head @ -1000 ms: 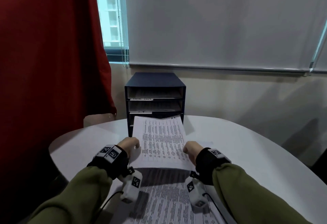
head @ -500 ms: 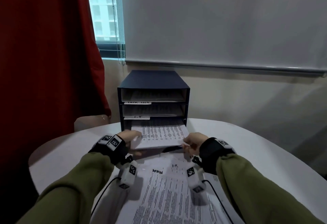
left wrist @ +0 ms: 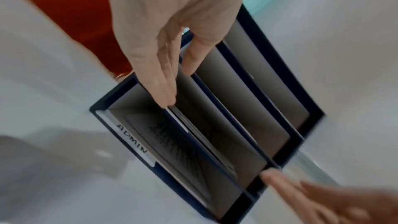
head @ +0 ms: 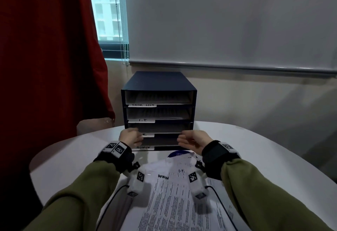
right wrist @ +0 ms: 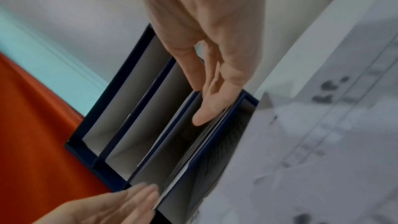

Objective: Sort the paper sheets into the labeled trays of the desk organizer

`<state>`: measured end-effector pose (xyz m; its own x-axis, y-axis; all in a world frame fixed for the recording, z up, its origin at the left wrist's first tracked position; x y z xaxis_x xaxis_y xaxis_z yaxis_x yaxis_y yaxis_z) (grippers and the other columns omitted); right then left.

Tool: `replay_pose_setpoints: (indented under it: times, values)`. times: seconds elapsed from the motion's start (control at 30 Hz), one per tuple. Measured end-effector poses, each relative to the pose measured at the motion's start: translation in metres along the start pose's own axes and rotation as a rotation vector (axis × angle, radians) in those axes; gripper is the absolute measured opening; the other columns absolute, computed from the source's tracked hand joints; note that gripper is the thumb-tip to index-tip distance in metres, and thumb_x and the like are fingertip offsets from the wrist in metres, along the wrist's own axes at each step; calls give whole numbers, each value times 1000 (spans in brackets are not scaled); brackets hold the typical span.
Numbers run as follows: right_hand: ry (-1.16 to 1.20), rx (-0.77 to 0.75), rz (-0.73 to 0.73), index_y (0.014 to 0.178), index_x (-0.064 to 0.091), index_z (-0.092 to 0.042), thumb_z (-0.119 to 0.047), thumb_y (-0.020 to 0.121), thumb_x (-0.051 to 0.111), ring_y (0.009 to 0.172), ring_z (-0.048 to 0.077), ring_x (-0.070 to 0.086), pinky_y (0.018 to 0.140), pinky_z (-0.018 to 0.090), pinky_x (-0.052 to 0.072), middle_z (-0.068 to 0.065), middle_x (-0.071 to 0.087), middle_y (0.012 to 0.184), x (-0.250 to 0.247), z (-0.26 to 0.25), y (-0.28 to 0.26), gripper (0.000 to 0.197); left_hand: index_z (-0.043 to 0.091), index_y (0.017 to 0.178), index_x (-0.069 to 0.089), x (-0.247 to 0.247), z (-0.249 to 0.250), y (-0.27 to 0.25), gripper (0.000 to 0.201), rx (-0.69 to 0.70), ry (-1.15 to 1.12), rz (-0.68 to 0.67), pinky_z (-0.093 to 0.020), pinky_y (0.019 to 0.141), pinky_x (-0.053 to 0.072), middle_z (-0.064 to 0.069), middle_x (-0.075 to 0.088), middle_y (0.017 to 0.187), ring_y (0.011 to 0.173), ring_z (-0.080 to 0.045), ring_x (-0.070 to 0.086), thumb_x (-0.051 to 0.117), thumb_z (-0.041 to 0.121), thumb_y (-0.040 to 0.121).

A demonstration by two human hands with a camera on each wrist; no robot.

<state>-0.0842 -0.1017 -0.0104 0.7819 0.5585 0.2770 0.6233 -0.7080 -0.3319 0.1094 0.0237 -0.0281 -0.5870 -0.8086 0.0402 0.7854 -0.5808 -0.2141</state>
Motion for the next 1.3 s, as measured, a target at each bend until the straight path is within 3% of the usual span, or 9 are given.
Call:
replay_pose_setpoints:
  times: [0.1,0.23,0.43,0.6,0.83,0.93,1.03,1.13,1.3]
  values:
    - [-252,14,-6,106,59,4,-4,92,54,69,29,63,70,42,59,17,63,79,-24,4,-22,17,1,103,61,0,-6,-27,16,48,287,-181,-27,55,44,-10,62,75,58,-17,54,52,-2,91]
    - [-606,166,37,94,66,5,-8,88,59,68,32,65,73,49,59,18,66,79,-64,21,-57,15,12,99,59,-11,-32,-55,13,56,765,-411,-25,48,43,-5,58,68,48,-17,50,63,12,87]
    - [-857,258,93,91,61,-3,-4,88,54,58,22,55,59,32,56,12,59,72,-83,55,-101,8,15,112,56,-15,-54,-84,34,125,894,-401,-24,58,45,1,55,77,67,-18,54,67,8,81]
    - [-858,173,137,104,49,-14,3,85,61,59,16,48,39,13,40,10,50,79,-86,66,-118,28,24,71,57,-14,-49,-101,18,327,858,-345,-24,58,48,2,57,68,66,-15,53,67,14,82]
    - [-949,118,145,77,55,-16,-6,84,62,56,17,55,48,24,47,4,57,70,-95,66,-115,14,15,67,52,-7,-52,-112,24,160,673,-433,-20,48,49,-3,53,67,58,-12,53,70,6,81]
    - [-1014,77,133,76,52,-17,0,85,55,69,21,57,48,25,45,2,54,72,-94,64,-108,19,20,85,57,3,-58,-109,13,223,954,-378,-25,62,51,0,62,83,73,-14,61,69,21,81]
    - [-1093,59,104,72,51,-19,-2,85,56,79,23,57,56,26,48,0,54,72,-93,64,-97,22,21,122,50,15,-58,-101,34,343,1178,-274,-38,94,48,-5,52,122,110,-22,57,51,34,90]
    - [-1096,67,139,86,61,-9,-2,81,59,83,29,65,61,31,53,11,66,84,-95,59,-88,8,24,132,44,22,-58,-92,43,382,1341,-285,-43,106,39,-7,41,135,125,-27,43,49,31,89]
    - [-1154,-45,507,133,43,-9,-23,90,51,120,36,50,100,40,44,16,44,135,-119,46,-65,45,28,115,51,22,-61,-87,46,333,1341,-294,-39,99,46,-3,39,120,116,-23,41,65,19,72]
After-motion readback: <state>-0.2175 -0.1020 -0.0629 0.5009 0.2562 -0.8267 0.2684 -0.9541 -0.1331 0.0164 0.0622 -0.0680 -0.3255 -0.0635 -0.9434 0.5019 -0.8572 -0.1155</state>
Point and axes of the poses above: each hand's wrist, its own y-axis towards the middle knuckle, its own x-axis out of the palm, z = x × y, the point moved 1 cm from there along y, towards the middle knuckle
